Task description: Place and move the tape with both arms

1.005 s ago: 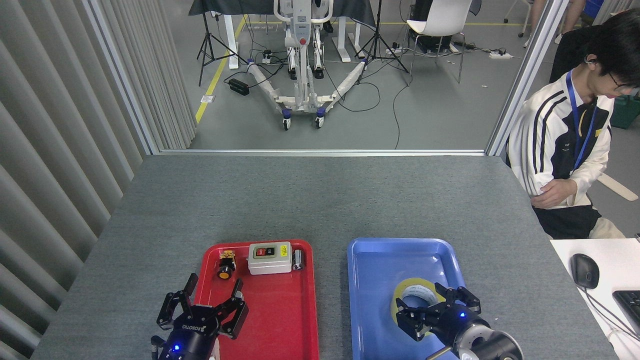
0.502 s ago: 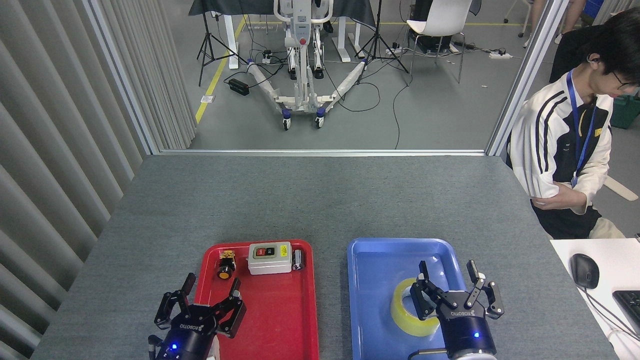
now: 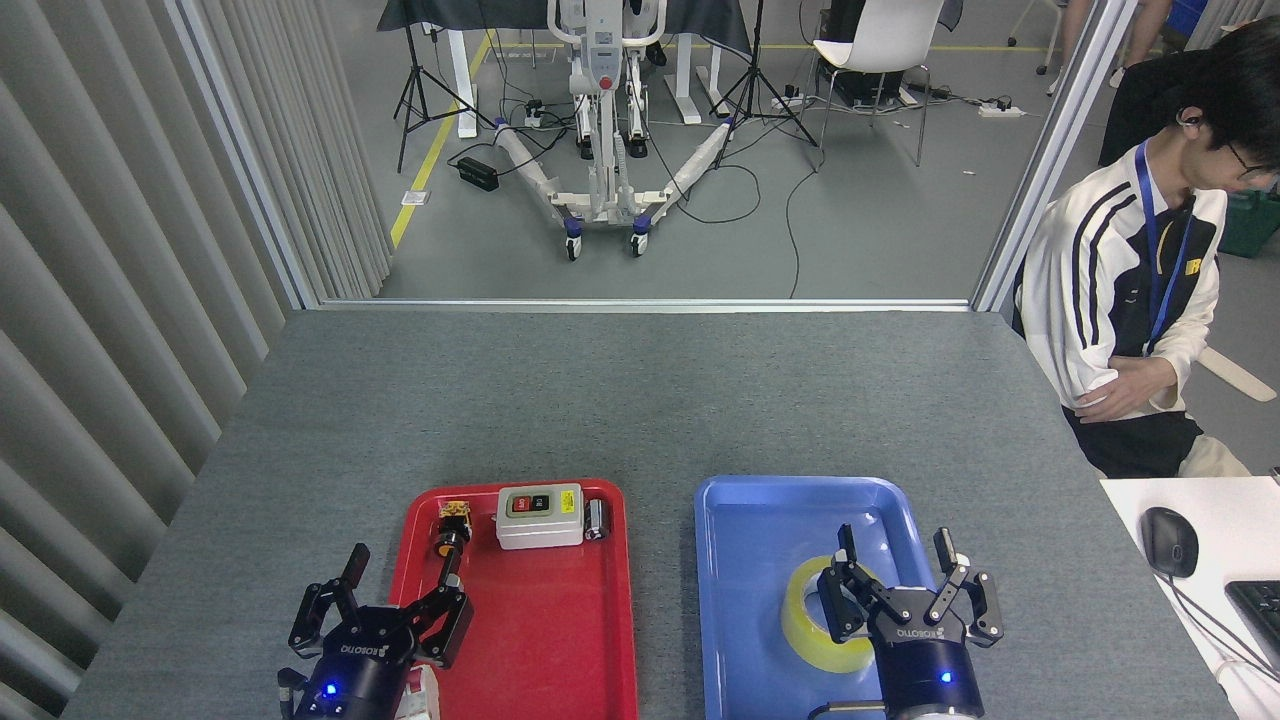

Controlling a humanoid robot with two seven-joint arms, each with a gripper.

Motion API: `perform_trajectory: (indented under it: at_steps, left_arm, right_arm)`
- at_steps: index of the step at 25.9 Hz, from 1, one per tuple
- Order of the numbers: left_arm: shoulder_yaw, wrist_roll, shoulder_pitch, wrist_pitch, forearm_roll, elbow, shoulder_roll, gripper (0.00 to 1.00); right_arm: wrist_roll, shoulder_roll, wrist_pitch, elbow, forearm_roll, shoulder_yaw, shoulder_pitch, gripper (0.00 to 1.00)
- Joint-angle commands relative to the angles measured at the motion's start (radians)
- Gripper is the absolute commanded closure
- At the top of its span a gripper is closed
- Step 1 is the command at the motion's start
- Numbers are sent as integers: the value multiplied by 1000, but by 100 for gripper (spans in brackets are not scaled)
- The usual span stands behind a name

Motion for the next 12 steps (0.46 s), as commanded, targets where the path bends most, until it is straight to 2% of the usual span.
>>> perform_trajectory:
  at_steps: [1,12]
  left_arm:
    - [1,0,-3,-6,-1,2,2,0]
    - [0,-9,1,-14,-3,-8,9,0]
  right_arm:
    - [1,-3,-2,0,-1,17,-1,0]
    - [2,-4,-5,0,-1,17,4,0]
